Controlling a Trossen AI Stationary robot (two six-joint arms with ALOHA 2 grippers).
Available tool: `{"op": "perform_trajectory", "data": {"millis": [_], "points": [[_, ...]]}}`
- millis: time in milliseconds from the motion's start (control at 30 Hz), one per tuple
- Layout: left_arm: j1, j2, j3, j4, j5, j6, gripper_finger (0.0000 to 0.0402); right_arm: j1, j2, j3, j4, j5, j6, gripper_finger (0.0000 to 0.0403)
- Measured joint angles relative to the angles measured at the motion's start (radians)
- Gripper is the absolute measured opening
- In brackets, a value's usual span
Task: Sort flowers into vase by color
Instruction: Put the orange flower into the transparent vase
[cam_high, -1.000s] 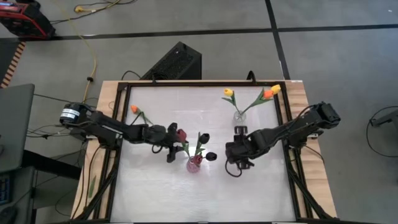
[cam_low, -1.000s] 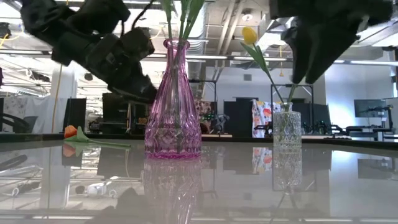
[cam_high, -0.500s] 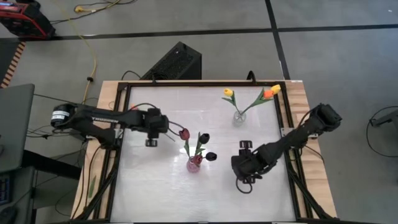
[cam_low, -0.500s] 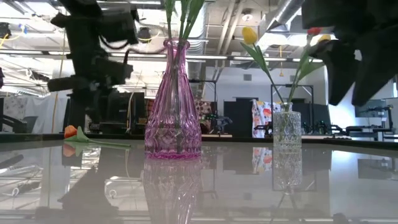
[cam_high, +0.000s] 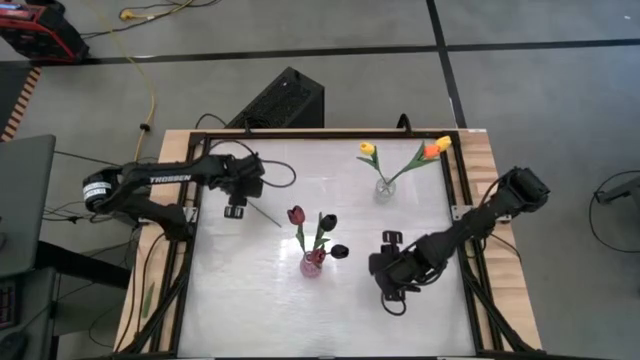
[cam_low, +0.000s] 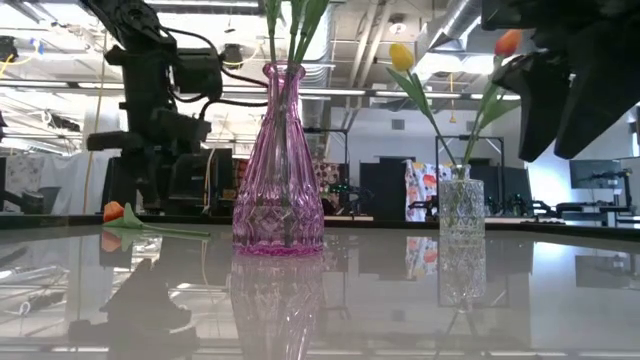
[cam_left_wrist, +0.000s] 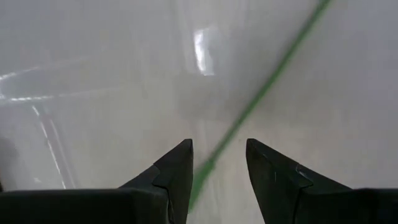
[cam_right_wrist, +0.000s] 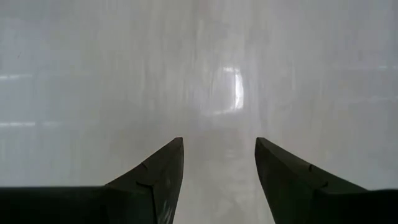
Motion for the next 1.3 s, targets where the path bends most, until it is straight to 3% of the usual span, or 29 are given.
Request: {"op": "perform_trajectory", "data": {"millis": [367, 633, 933, 1100, 1300], "points": [[0.058, 0.001, -0.173, 0.192, 0.001, 0.118, 0.0139, 0.022, 0.000, 0.000, 0.003, 0.044, -0.003, 0.0224], [0.075, -0.004, -0.215, 0.244, 0.009, 0.151, 0.0131, 0.020, 0.000, 0.000, 0.011, 0.045, -0.026, 0.0224], [0.077, -0.002, -0.219, 0.246, 0.044, 0.161, 0.0014, 0.020, 0.000, 0.001, 0.050, 0.044, -0.028, 0.0224], [0.066, 0.000, -0.201, 0.239, 0.073, 0.118, 0.0002, 0.020, 0.000, 0.001, 0.050, 0.044, -0.029, 0.0224], [-0.006, 0.002, -0.047, 0.207, 0.144, -0.065, 0.0000, 0.016, 0.000, 0.001, 0.050, 0.044, -0.029, 0.0224]]}}
